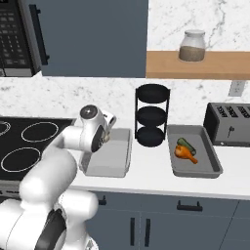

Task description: Place one cucumber and one chicken drumstick in each tupperware on the nearby counter, to pack two identical lunches.

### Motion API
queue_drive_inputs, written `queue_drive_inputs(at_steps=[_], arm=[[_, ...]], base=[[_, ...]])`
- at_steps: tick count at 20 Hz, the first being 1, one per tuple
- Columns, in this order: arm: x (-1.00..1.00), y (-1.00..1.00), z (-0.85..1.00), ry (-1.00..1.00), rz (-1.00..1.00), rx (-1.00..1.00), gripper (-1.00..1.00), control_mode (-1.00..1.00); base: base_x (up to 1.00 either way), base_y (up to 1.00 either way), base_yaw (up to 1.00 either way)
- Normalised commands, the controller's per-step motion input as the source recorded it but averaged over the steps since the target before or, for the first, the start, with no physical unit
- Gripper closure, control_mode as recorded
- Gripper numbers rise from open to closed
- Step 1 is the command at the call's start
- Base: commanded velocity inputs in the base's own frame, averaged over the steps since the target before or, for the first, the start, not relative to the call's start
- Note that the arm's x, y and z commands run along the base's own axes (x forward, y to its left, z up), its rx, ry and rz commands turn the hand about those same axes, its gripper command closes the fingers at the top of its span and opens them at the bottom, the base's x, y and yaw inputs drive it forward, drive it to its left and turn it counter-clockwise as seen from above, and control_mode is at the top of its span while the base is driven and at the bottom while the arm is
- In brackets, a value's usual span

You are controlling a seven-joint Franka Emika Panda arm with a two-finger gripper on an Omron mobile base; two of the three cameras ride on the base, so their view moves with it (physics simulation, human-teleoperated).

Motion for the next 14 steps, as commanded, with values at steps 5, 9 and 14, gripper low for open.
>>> queue_drive_inputs(at_steps=[5,9,14], arm=[[0.58,-0.08,-0.33,0.00,0.00,0.00,1.00,-1.00],[0.51,-0.08,-0.37,0.00,0.00,0.00,1.00,-1.00],[0.31,-0.04,-0.37,0.00,0.00,0.00,1.00,-1.00]], base=[[0.00,0.00,0.00],[0.00,0.00,0.00],[0.00,0.00,0.00]])
